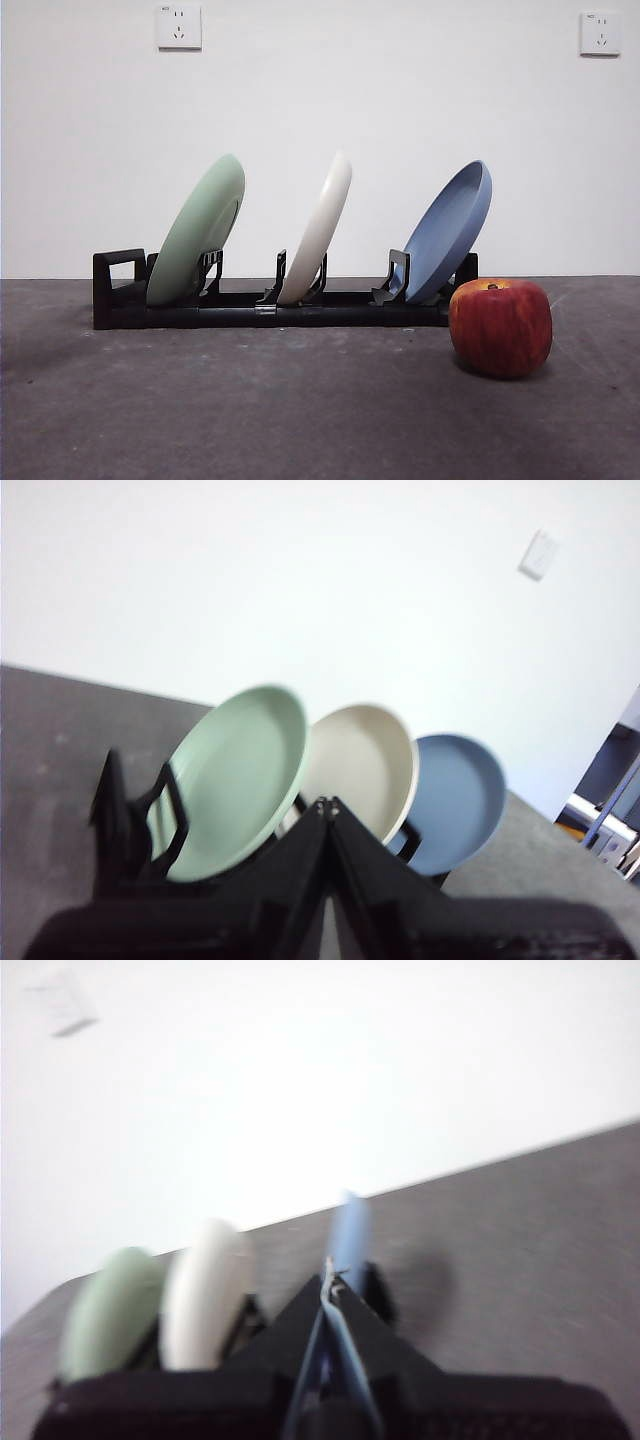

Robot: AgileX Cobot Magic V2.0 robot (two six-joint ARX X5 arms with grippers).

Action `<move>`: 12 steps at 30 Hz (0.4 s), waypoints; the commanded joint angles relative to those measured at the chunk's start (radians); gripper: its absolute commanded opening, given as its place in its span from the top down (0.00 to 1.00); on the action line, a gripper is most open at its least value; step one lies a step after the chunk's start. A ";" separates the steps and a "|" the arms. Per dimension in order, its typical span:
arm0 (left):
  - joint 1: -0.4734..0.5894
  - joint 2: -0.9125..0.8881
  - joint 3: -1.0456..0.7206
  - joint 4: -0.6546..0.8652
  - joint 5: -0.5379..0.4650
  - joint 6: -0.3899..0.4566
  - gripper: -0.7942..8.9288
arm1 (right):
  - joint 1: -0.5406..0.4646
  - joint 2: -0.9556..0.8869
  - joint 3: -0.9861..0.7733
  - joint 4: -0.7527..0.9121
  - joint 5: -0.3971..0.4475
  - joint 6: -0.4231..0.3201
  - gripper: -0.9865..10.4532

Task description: Take the green plate from the plate rack,put the plate on the table,take the apple from the table,put the apple in the plate

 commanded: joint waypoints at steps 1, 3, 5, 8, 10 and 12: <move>0.001 0.063 0.100 -0.031 0.011 -0.008 0.92 | 0.000 0.106 0.110 -0.006 -0.108 -0.019 0.92; 0.001 0.126 0.178 -0.048 0.038 0.000 0.92 | 0.001 0.198 0.200 -0.028 -0.189 -0.018 0.92; 0.001 0.192 0.252 -0.075 0.073 0.017 0.92 | 0.002 0.285 0.283 -0.050 -0.277 -0.018 0.92; 0.001 0.304 0.373 -0.145 0.151 0.046 0.92 | 0.003 0.408 0.412 -0.109 -0.391 -0.018 0.92; 0.000 0.380 0.456 -0.207 0.196 0.072 0.92 | 0.014 0.486 0.497 -0.178 -0.433 -0.019 0.92; -0.004 0.465 0.548 -0.286 0.232 0.117 0.92 | 0.043 0.559 0.588 -0.265 -0.455 -0.046 0.92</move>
